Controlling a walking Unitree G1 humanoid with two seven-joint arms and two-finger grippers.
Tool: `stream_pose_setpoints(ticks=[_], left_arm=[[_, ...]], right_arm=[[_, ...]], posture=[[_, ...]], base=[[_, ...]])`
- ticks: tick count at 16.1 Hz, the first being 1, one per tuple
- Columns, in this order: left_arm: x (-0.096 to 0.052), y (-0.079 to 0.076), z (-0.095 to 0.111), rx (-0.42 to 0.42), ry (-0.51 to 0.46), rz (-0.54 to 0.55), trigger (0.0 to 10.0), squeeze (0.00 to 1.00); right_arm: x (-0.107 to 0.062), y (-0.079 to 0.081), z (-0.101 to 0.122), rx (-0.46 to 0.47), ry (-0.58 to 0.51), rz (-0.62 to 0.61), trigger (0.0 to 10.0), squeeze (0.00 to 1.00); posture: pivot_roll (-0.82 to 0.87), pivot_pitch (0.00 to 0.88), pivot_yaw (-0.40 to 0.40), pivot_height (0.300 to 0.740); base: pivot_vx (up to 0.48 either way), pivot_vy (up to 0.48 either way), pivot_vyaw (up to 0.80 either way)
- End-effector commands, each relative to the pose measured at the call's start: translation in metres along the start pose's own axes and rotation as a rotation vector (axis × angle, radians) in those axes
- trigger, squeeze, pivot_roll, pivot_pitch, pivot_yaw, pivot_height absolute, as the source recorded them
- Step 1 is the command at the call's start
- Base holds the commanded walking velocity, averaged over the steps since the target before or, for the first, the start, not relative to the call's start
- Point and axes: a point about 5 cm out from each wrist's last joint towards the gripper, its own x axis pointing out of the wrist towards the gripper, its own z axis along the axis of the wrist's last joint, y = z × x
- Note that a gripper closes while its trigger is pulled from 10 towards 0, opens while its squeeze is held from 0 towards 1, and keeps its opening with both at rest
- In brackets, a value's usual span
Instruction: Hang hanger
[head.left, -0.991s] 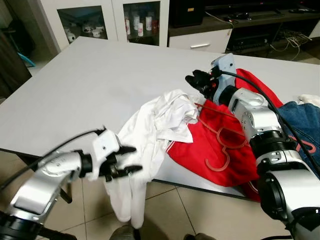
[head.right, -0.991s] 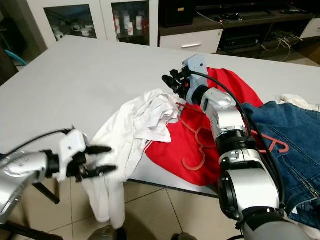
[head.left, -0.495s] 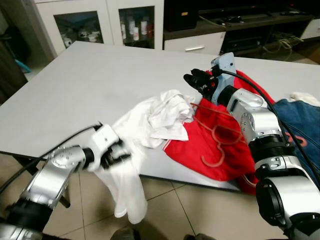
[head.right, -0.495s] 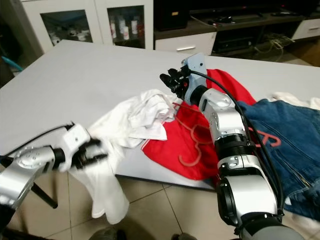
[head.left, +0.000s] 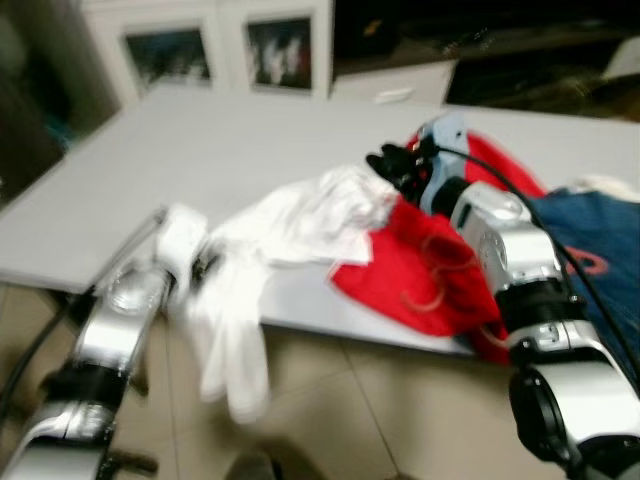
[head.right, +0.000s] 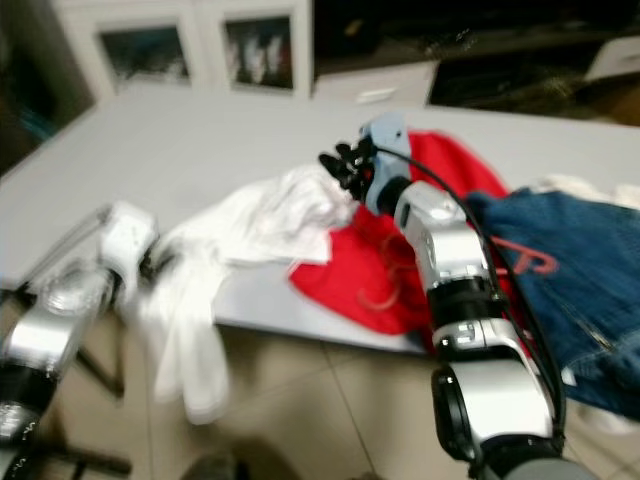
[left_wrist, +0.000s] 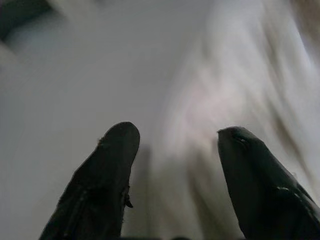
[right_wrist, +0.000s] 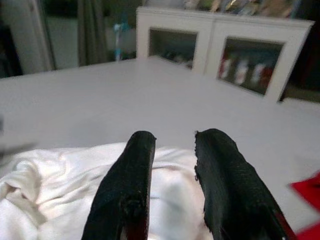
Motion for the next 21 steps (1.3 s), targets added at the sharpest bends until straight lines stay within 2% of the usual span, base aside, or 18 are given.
stream_pose_setpoints(ticks=[1,3,4,6,7,8,9,11,13,15,16,21], left_arm=[[0.002,0.014,0.036,-0.042,-0.186,0.085,10.0,0.0],[-0.001,0.017,0.071,-0.152,-0.401,0.108,10.0,0.0],[-0.003,0.018,0.079,-0.178,-0.46,0.107,10.0,0.0],[-0.01,0.015,0.084,-0.167,-0.547,0.107,10.0,0.0],[-0.012,0.015,0.084,-0.175,-0.557,0.111,10.0,0.0],[-0.018,0.013,0.082,-0.2,-0.575,0.122,10.0,0.0],[-0.021,0.009,0.078,-0.205,-0.568,0.125,10.0,0.0],[-0.032,-0.007,0.065,-0.214,-0.529,0.098,10.0,0.0],[-0.047,-0.021,0.053,-0.217,-0.5,0.065,10.0,0.0],[-0.071,-0.041,0.045,-0.166,-0.49,0.012,10.0,0.0],[-0.08,-0.046,0.048,-0.155,-0.504,0.011,10.0,0.0],[-0.096,-0.068,0.053,-0.187,-0.502,0.005,10.0,0.0]], right_arm=[[0.002,0.003,0.001,-0.018,0.005,0.004,10.0,0.0],[0.004,0.008,0.0,-0.028,0.001,0.005,10.0,0.0],[0.004,0.009,-0.001,-0.041,-0.003,-0.003,10.0,0.0],[0.002,0.007,0.003,-0.09,-0.068,-0.08,10.0,0.0],[0.001,0.007,0.005,-0.11,-0.091,-0.097,10.0,0.0],[-0.004,0.008,0.01,-0.166,-0.161,-0.145,10.0,0.0],[-0.008,0.009,0.011,-0.155,-0.196,-0.168,10.0,0.0],[-0.019,0.021,0.007,-0.225,-0.226,-0.168,10.0,0.0],[-0.034,0.028,0.001,-0.219,-0.259,-0.162,10.0,0.0],[-0.062,0.042,-0.012,-0.254,-0.29,-0.14,10.0,0.0],[-0.074,0.048,-0.015,-0.271,-0.305,-0.148,10.0,0.0],[-0.099,0.06,-0.019,-0.283,-0.32,-0.244,10.0,0.0]], posture=[[0.0,0.0,0.027,0.74],[0.0,0.0,0.028,0.74],[0.0,0.0,0.028,0.74],[0.0,0.0,0.028,0.74],[0.0,0.0,0.028,0.74],[0.0,0.0,0.026,0.74],[0.0,0.0,0.025,0.74],[0.01,0.0,0.024,0.74],[0.01,0.0,0.023,0.74],[0.01,0.002,0.023,0.74],[0.01,0.005,0.022,0.74],[-0.01,0.004,0.044,0.74]], base=[[0.0,0.0,0.0],[0.0,0.0,0.0],[0.0,0.0,0.0],[0.0,0.0,0.0],[0.0,0.0,0.0],[0.0,0.0,0.0],[0.0,0.0,0.0],[0.0,0.0,0.0],[0.0,0.0,0.0],[0.0,0.0,0.0],[0.0,0.0,0.0],[0.0,0.0,0.0]])
